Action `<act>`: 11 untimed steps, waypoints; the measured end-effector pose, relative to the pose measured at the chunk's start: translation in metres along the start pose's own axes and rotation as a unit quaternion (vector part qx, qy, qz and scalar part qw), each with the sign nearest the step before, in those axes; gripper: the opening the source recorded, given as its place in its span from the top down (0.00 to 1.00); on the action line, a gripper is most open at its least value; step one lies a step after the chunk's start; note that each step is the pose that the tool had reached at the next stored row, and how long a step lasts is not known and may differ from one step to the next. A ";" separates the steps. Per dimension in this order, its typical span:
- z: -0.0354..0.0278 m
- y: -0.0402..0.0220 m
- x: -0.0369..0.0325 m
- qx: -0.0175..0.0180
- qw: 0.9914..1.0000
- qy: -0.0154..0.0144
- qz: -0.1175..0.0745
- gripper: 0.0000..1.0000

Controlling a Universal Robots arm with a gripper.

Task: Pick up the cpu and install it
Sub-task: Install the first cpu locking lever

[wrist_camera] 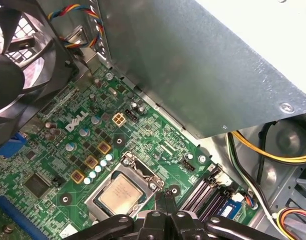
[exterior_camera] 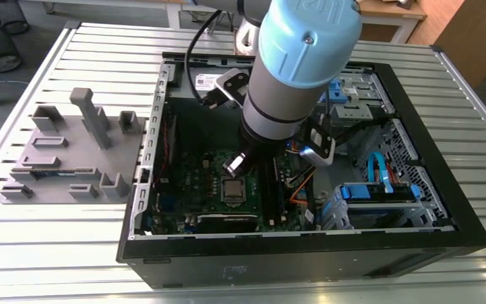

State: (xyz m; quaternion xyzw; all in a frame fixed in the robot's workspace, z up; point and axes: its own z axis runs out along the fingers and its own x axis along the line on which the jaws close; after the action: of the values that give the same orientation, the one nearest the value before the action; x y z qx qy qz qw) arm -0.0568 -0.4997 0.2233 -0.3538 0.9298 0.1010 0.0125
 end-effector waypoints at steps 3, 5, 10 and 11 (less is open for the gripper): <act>-0.0003 -0.0009 0.0010 0.003 1.000 0.002 0.000 0.89; -0.0004 -0.0014 0.0015 0.004 1.000 0.004 0.000 0.89; -0.0007 -0.0022 0.0030 0.005 1.000 0.004 0.000 0.89; -0.0008 -0.0025 0.0034 0.005 1.000 0.004 0.000 0.89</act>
State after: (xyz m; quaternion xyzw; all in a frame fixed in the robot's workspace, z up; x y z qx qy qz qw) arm -0.0577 -0.5039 0.2233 -0.3539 0.9304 0.0950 0.0106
